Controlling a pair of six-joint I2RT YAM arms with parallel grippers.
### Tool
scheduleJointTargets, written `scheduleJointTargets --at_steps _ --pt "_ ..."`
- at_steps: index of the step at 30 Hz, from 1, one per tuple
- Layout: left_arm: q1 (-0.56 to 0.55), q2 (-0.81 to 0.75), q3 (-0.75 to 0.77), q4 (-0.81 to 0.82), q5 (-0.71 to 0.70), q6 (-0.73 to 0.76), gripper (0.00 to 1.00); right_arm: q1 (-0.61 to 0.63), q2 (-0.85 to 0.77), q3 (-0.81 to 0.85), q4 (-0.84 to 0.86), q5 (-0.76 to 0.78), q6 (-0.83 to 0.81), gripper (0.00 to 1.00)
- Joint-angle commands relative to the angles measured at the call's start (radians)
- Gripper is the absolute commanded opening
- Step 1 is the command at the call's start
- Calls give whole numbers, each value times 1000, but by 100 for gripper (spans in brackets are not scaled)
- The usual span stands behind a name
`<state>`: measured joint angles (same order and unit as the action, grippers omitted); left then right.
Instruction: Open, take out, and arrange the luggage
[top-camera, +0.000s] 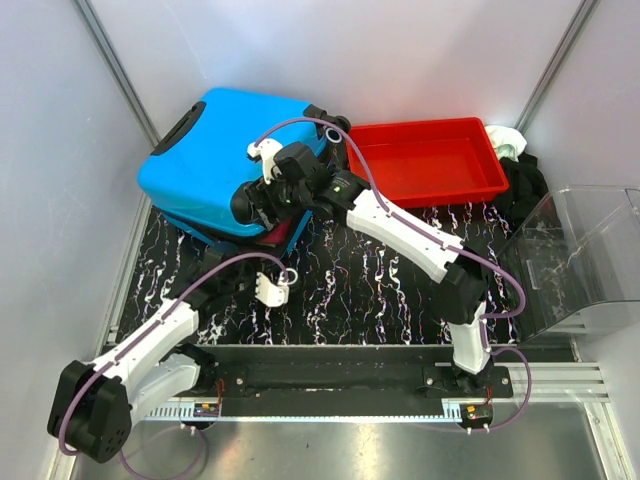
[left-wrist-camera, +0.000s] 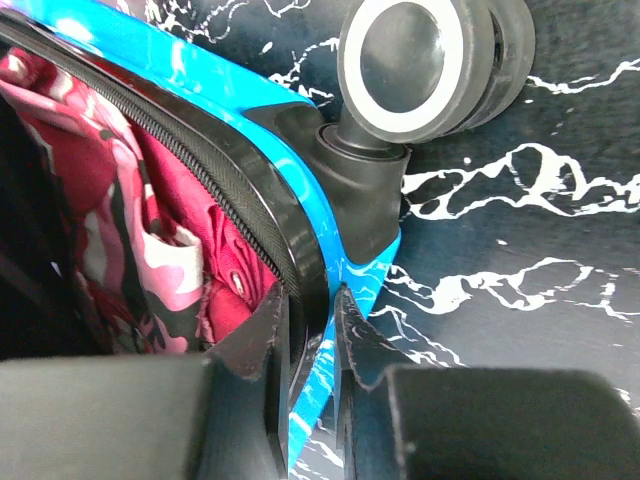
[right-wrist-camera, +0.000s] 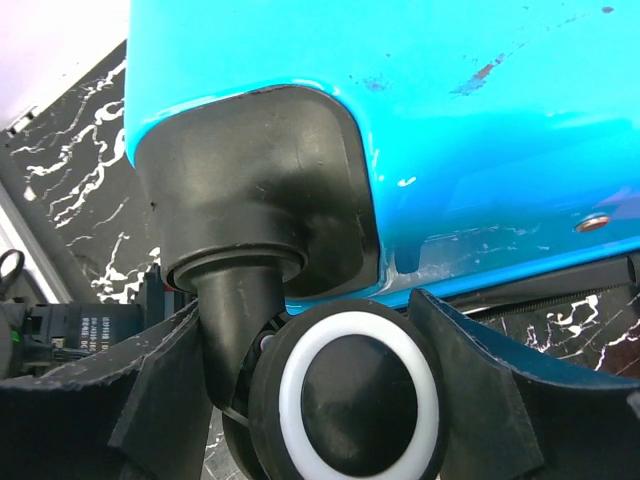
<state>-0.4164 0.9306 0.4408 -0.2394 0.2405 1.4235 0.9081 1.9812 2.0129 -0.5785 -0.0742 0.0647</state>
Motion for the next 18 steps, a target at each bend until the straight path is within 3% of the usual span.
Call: scheduleJointTargets --at_steps 1,9,18 --pt "-56 -42 25 -219 123 -188 0 -52 -73 165 298 149 53 0" --pt "-82 -127 114 -393 258 -396 0 -81 -137 96 377 182 109 0" --pt "-91 -148 88 -466 207 -429 0 -129 -199 -20 474 217 165 0"
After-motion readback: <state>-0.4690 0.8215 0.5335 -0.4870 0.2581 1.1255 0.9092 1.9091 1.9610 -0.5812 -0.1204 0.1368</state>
